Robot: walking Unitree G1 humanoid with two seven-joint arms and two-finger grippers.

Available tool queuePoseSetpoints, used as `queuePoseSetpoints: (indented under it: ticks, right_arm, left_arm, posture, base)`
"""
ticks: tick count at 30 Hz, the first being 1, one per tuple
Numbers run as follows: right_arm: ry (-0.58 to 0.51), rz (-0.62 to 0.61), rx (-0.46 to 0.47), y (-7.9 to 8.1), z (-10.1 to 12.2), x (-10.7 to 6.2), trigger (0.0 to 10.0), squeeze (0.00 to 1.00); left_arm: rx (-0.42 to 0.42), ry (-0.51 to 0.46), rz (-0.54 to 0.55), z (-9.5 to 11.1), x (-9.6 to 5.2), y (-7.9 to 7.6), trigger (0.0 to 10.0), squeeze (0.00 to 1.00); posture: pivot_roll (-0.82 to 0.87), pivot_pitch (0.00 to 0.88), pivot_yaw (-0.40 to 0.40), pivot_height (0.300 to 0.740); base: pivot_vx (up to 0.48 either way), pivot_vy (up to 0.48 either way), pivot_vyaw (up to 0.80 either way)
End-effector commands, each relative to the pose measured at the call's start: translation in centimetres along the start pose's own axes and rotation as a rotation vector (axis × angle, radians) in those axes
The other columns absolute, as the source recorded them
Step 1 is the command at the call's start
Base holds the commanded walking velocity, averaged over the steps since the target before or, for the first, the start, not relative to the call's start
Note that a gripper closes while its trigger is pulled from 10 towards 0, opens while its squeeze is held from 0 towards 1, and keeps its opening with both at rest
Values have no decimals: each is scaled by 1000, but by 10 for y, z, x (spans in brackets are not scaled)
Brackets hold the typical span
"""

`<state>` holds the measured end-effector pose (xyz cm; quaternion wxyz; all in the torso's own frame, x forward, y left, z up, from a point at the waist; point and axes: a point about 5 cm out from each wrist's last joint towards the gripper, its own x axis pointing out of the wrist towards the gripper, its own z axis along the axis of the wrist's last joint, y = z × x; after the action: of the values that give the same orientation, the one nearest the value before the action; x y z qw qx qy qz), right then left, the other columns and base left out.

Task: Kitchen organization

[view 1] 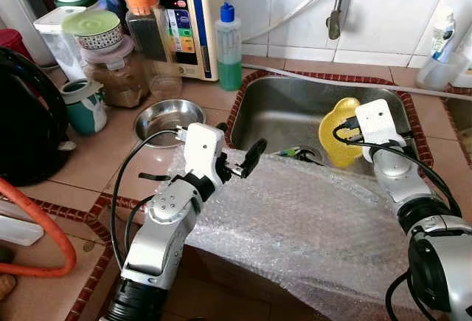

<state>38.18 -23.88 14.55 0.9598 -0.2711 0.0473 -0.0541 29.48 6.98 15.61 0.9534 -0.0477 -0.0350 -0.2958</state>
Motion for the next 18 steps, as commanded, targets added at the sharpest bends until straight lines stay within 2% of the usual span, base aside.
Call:
queuePoseSetpoints:
  ticks: [1,18]
  right_arm:
    - [-21,7,9,3,7,2,10000,1000]
    - [-14,22,45,6,7,2,10000,1000]
  left_arm:
    - [22,-7,0,4,0,0,10000,0]
    - [26,-6,25,5,2,5,10000,0]
  posture:
    - [165,27,89,740]
    - [163,26,92,740]
  base:
    - [0,0,0]
    - [0,0,0]
